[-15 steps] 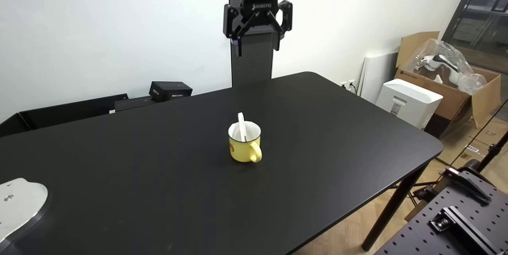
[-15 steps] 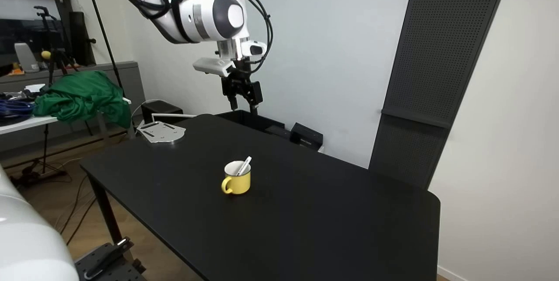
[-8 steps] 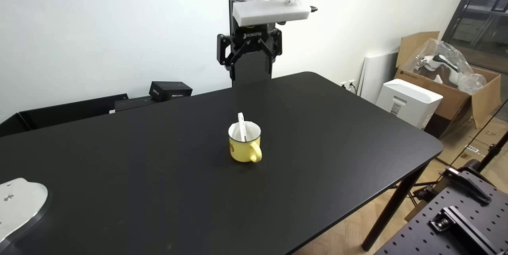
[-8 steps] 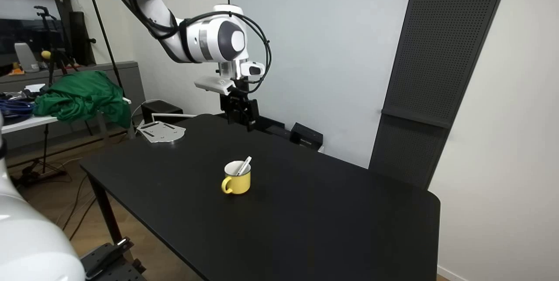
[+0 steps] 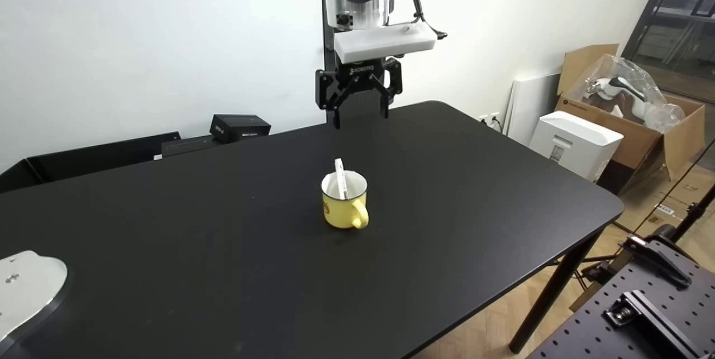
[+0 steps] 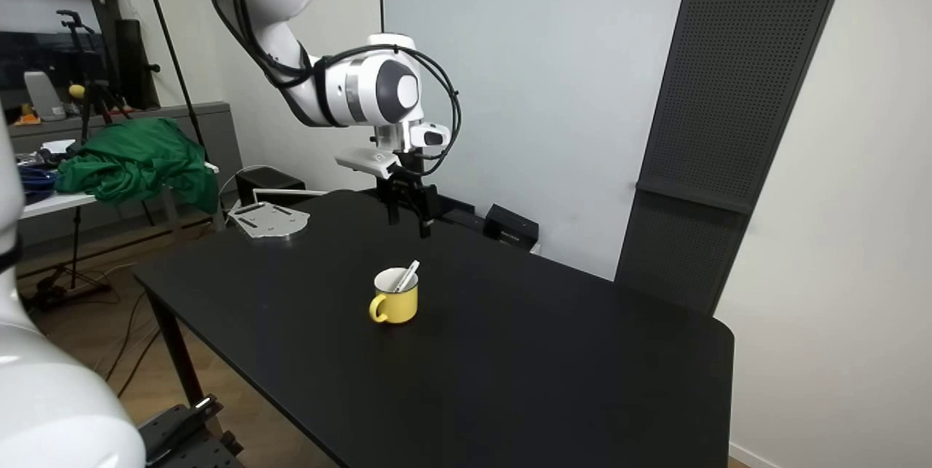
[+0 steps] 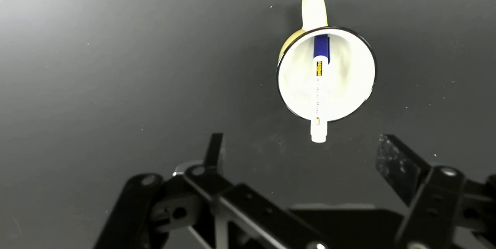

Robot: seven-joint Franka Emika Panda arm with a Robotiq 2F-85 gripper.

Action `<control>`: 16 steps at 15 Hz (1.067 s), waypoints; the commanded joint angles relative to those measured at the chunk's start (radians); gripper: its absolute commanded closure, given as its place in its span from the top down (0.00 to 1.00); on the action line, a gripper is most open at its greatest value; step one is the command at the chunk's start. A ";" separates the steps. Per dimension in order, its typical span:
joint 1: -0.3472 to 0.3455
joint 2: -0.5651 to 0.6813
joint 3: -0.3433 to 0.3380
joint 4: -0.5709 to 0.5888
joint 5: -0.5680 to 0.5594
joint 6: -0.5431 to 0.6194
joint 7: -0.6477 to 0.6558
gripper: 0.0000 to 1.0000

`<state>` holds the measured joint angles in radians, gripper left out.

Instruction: Take the marker out of the mug and put it on the table

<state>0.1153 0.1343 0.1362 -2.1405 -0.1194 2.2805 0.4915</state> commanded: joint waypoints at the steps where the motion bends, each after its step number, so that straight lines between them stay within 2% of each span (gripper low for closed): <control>1: 0.018 -0.001 -0.018 0.001 0.004 -0.001 -0.002 1.00; 3: 0.021 -0.009 -0.018 0.002 0.003 0.002 -0.010 1.00; 9: 0.031 0.070 -0.036 0.017 -0.070 0.075 -0.002 1.00; 16: 0.047 0.186 -0.061 0.048 -0.047 0.148 -0.044 1.00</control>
<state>0.1373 0.2719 0.0938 -2.1342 -0.1769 2.4199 0.4634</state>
